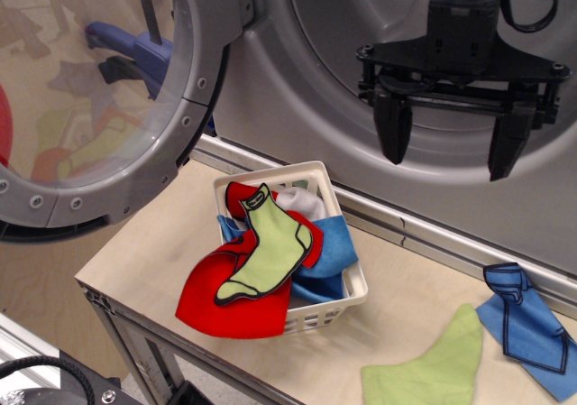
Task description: Put clothes in laundry machine
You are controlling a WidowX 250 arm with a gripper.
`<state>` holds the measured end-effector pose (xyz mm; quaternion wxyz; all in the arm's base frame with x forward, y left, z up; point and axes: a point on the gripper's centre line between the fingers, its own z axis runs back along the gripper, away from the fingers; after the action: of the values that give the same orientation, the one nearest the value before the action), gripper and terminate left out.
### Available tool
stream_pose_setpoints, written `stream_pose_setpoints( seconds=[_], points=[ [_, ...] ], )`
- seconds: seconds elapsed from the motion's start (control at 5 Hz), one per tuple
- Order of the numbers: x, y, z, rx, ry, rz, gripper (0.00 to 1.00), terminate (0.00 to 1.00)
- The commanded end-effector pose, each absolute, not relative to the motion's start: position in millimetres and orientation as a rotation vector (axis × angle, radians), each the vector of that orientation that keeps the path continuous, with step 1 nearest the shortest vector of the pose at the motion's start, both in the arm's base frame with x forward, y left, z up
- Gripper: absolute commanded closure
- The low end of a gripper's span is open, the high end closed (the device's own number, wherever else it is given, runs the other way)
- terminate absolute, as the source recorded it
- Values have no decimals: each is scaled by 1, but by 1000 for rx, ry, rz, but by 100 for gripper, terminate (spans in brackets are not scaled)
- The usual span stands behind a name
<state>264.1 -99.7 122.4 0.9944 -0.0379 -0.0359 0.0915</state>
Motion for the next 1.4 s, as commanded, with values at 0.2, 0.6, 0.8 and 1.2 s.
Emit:
stream_pose_setpoints(
  seconds=[0.2, 0.6, 0.8, 1.2],
  points=[
    [251, -68, 116, -50, -150, 22, 0, 0],
    [246, -4, 82, -83, -142, -292, 0, 0],
    [260, 17, 51, -94, -83, -379, 0, 0],
    [283, 24, -1, -29, -72, -406, 0, 0]
  ],
)
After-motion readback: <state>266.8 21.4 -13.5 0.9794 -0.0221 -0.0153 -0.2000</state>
